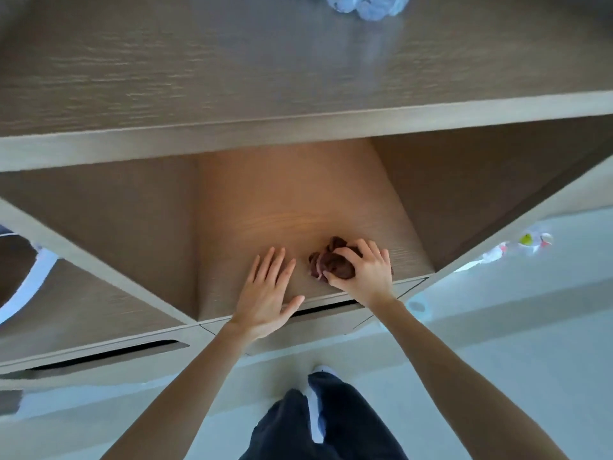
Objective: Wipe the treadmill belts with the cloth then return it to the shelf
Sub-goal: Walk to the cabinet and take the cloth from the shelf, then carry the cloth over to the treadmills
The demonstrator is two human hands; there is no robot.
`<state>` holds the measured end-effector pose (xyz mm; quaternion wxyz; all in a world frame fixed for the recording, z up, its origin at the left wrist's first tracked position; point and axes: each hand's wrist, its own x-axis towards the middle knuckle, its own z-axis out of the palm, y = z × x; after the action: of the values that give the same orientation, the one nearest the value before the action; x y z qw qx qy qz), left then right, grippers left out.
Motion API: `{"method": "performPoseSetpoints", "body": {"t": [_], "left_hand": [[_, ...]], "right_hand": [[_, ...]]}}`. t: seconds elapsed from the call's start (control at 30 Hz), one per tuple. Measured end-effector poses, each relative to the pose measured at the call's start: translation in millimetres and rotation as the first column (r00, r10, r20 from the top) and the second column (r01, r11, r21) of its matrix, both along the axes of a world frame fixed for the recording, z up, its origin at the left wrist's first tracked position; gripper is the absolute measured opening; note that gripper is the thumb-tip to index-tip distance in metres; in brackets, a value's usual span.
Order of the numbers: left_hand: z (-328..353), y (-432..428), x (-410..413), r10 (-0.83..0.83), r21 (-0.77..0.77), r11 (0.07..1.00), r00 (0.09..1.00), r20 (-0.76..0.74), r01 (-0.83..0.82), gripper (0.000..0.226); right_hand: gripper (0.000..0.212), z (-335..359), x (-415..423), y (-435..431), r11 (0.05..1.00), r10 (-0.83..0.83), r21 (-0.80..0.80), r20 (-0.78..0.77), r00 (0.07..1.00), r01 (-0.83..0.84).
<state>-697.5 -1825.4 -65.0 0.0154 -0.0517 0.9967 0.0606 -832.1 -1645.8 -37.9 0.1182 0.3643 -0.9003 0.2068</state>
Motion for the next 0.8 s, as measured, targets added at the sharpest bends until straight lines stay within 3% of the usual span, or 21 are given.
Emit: {"method": "performPoseSetpoints", "body": {"t": [0.23,0.43,0.6,0.8], "left_hand": [[26.3,16.1,-23.7,-0.328,0.113,0.935,0.941,-0.08,0.336,0.06],[43.7,99.9,-54.8,-0.615,0.161,0.753,0.77,-0.17,0.638,0.053],[39.6,187.4,-67.7,-0.791,0.124,0.576,0.589,-0.167,0.808,0.05],[37.7,310.1,-59.1,-0.919,0.107,0.369,0.38,-0.105,0.923,0.057]], "right_hand": [[0.046,27.1,38.3,106.1,0.962,-0.264,-0.037,0.143,0.954,0.271],[0.044,33.9,101.5,195.8,0.888,-0.43,-0.082,0.194,0.882,0.452],[0.043,25.9,163.6,263.4,0.741,-0.629,-0.062,0.283,0.724,0.669],[0.046,11.9,241.7,354.7,0.483,-0.826,-0.031,0.316,0.467,0.875]]}}
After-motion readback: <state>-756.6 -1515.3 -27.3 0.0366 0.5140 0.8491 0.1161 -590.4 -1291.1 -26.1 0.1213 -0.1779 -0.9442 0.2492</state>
